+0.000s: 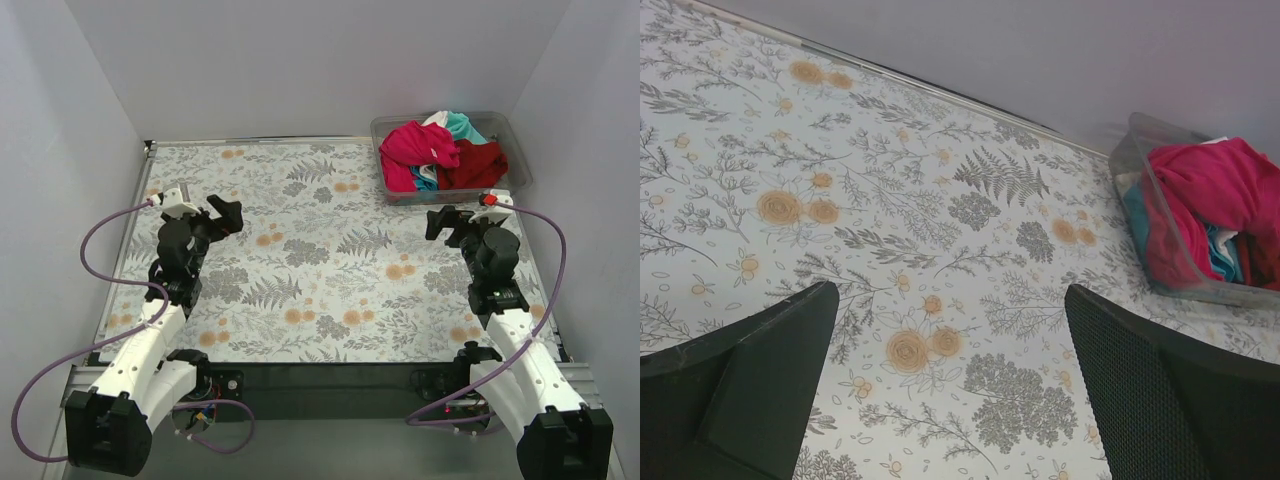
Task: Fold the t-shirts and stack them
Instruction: Grab the tshirt from the pile
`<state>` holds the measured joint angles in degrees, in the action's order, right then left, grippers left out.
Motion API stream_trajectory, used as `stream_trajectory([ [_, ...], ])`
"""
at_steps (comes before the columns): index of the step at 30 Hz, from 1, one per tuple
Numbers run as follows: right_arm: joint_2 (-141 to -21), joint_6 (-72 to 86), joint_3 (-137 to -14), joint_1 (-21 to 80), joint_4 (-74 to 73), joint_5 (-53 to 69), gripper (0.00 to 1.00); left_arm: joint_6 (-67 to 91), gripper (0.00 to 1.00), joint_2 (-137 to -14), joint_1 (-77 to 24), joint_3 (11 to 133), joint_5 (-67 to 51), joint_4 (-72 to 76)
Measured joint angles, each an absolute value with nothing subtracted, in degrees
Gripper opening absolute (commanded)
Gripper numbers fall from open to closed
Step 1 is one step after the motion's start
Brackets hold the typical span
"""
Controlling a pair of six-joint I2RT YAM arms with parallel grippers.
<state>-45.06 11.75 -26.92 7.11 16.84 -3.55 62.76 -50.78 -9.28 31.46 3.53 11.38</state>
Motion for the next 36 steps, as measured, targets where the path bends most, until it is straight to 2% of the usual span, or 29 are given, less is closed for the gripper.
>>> stream_trajectory([
  [9,-44.4,11.5,-27.1,7.1,15.8,-5.8,0.98,61.3,0.9,-50.8,-11.8,31.5,5.7,10.6],
  [14,-48.2,8.9,-32.7,8.4,11.4,-9.1,0.98,60.8,0.9,-50.8,-11.9,31.5,4.0,10.7],
  [24,-63.7,2.8,-48.4,23.9,5.9,-19.3,0.98,60.9,0.92,-51.7,-12.0,31.5,1.9,10.2],
  [36,-91.1,-0.1,-75.1,24.3,-0.8,-23.4,0.98,60.8,0.92,-51.8,-12.0,31.5,1.0,9.5],
])
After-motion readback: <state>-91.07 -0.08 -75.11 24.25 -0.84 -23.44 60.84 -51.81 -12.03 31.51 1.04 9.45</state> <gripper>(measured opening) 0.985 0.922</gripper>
